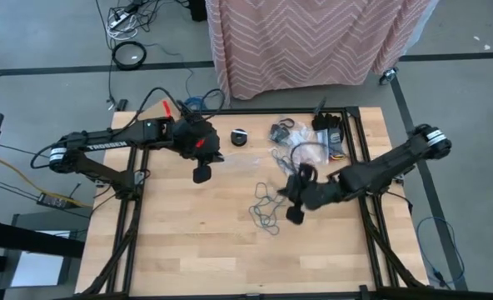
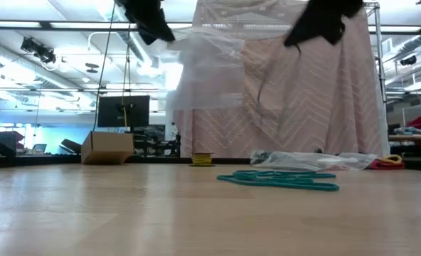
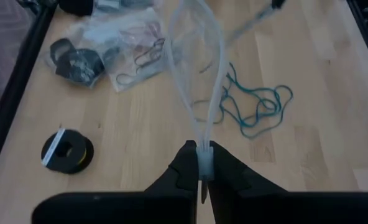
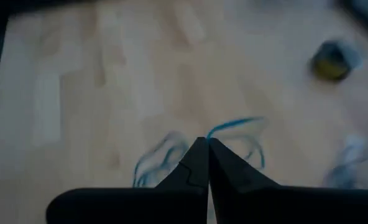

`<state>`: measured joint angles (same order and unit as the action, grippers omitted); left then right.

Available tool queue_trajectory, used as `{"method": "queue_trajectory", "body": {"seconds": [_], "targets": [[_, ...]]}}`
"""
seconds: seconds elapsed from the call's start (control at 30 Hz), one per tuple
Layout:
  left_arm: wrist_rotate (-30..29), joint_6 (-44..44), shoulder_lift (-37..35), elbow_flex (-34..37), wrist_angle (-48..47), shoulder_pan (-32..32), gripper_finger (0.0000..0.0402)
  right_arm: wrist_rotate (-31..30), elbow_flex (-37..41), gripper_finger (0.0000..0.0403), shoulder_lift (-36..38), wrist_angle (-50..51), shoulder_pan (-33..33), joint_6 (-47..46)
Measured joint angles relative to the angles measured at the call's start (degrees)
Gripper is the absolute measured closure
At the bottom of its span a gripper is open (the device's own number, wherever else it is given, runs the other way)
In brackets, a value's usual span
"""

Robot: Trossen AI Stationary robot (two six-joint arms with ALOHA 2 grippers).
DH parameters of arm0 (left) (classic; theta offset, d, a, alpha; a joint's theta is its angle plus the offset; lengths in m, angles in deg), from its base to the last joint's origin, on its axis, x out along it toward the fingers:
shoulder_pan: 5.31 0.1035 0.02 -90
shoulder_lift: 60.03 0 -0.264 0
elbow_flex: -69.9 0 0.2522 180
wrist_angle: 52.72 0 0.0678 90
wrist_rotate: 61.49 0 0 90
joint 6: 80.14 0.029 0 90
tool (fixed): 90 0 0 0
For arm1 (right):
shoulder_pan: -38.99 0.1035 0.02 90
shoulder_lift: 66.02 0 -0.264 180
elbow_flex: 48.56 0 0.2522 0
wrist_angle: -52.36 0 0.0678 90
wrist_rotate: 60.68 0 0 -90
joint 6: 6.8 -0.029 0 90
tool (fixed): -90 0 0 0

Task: Sort rubber bands
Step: Put the blue rubber band into the transparent zip bag

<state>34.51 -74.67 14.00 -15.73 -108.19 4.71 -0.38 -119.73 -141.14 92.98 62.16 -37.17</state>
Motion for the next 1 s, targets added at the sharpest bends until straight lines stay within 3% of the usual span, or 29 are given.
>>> {"method": "queue_trajectory", "body": {"seconds": [0.33,0.53,0.67,1.0], "targets": [[0.1,-1.6,5.6,0.0,4.1,0.0,0.0378,-4.5,-11.2,0.0403,2.5,1.4,-4.3,13.0],[3.3,-2.2,10.0,0.0,5.8,0.0,0.0378,-6.4,-16.8,0.0403,2.0,0.5,-6.3,21.3],[5.9,-3.0,11.6,0.0,9.4,-0.3,0.0378,-6.5,-17.6,0.0403,2.0,-1.0,-8.0,24.2],[6.3,-6.0,11.9,0.0,17.1,-2.1,0.0378,-5.7,-17.6,0.0403,2.0,-1.0,-9.5,25.5]]}}
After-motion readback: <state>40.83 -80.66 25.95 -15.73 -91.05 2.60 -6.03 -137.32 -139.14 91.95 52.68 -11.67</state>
